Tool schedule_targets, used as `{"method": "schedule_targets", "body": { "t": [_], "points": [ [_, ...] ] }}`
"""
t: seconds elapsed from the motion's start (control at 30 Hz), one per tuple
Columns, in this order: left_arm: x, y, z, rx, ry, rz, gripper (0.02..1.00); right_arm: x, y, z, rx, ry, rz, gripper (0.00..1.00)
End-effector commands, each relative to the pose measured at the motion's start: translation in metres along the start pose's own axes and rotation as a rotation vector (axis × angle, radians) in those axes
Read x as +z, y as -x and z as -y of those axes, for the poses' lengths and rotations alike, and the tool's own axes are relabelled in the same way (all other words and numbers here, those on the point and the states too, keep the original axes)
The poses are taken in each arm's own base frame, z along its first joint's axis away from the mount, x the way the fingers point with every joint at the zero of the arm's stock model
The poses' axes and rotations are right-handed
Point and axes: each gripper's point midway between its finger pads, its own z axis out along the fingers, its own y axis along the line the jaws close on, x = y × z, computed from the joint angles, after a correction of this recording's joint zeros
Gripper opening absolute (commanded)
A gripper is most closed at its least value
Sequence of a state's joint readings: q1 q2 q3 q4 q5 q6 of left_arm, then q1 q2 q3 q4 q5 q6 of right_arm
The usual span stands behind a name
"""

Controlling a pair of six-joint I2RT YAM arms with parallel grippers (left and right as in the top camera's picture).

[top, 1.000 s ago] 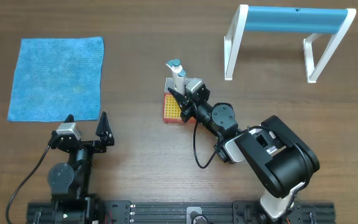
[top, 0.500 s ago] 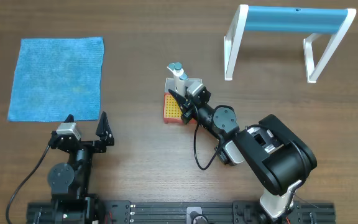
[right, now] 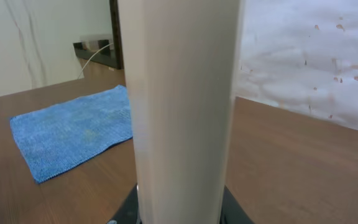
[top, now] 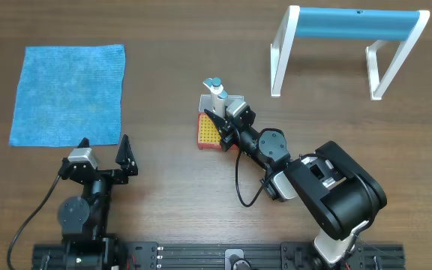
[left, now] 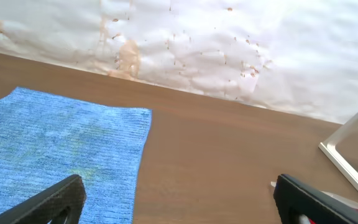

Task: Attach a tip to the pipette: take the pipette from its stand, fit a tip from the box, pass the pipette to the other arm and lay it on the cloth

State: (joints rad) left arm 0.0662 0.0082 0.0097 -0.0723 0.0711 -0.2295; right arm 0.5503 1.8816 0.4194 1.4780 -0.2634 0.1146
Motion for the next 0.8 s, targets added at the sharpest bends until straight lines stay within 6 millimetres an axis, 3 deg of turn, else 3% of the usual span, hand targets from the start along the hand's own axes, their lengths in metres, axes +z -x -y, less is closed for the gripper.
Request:
{"method": "schedule_targets", "body": {
  "t": [0.03, 0.47, 0.8],
  "points": [
    [0.0, -0.001, -0.001, -0.001, 0.008, -0.001, 0.982, -0.005, -0.004, -0.003, 0.001, 0.009, -0.021, 0.071],
    [0.0, -0.001, -0.001, -0.001, 0.008, -0.001, 0.982, -0.003, 0.017, 0.008, -0.037, -0.015, 0.032, 0.071],
    [0.0, -0.001, -0.001, -0.001, 0.008, 0.0, 0.982, 0.011, 0.054, 0.004, -0.066, 0.025, 0.127, 0.071]
  ]
}}
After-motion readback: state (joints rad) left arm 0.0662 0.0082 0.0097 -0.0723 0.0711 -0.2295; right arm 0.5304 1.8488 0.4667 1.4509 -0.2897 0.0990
